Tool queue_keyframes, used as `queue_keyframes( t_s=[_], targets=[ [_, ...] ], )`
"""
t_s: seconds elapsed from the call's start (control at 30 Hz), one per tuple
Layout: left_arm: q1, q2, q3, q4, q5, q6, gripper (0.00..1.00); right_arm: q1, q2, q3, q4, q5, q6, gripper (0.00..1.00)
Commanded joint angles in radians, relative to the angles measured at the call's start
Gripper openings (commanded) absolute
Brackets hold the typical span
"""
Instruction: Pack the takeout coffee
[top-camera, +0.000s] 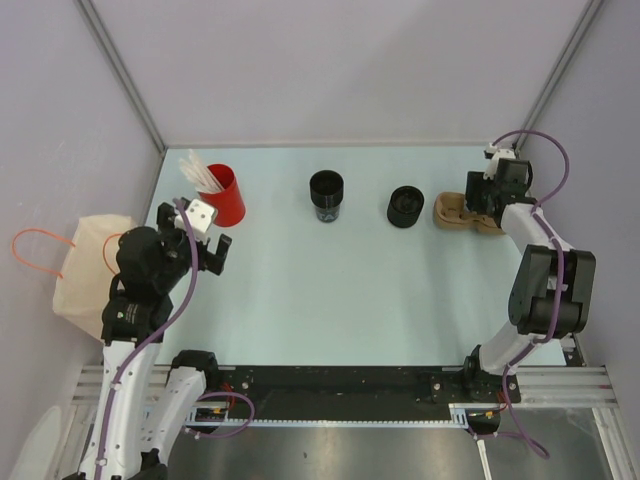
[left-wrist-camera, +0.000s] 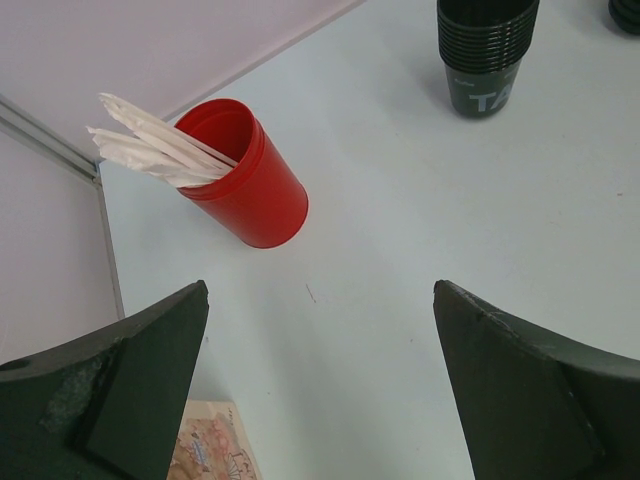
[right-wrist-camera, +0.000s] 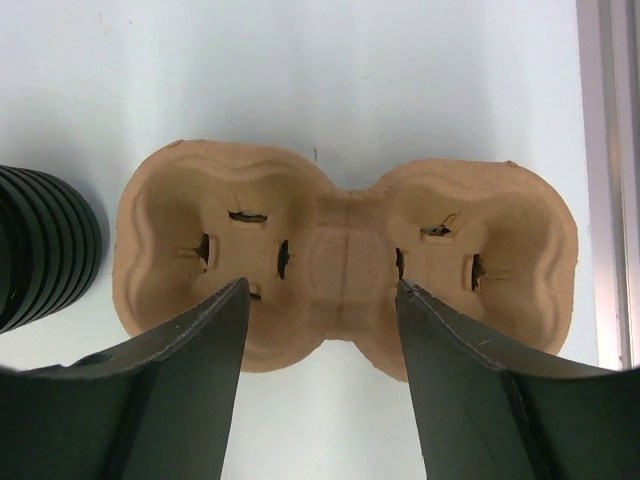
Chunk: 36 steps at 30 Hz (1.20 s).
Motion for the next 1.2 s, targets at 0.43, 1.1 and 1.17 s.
queue_keyframes(
  t_s=[0.43, 1.1, 1.17],
  targets=[
    [0.048, -0.006, -0.012, 0.032, 0.088, -0.041, 0.99, -0.007, 0.073, 0.061, -0.013, 0.042, 0.018, 0.6],
    [0.07, -0.009, -0.026, 0.039, 0.118, -0.047, 1.0, 0.015, 0.088, 0.061, 0.007, 0.07, -0.004, 0.45],
    [0.07, -0.009, -0.026, 0.039, 0.119, -0.047, 1.0, 0.016, 0.085, 0.061, 0.005, 0.07, -0.004, 0.43]
  ],
)
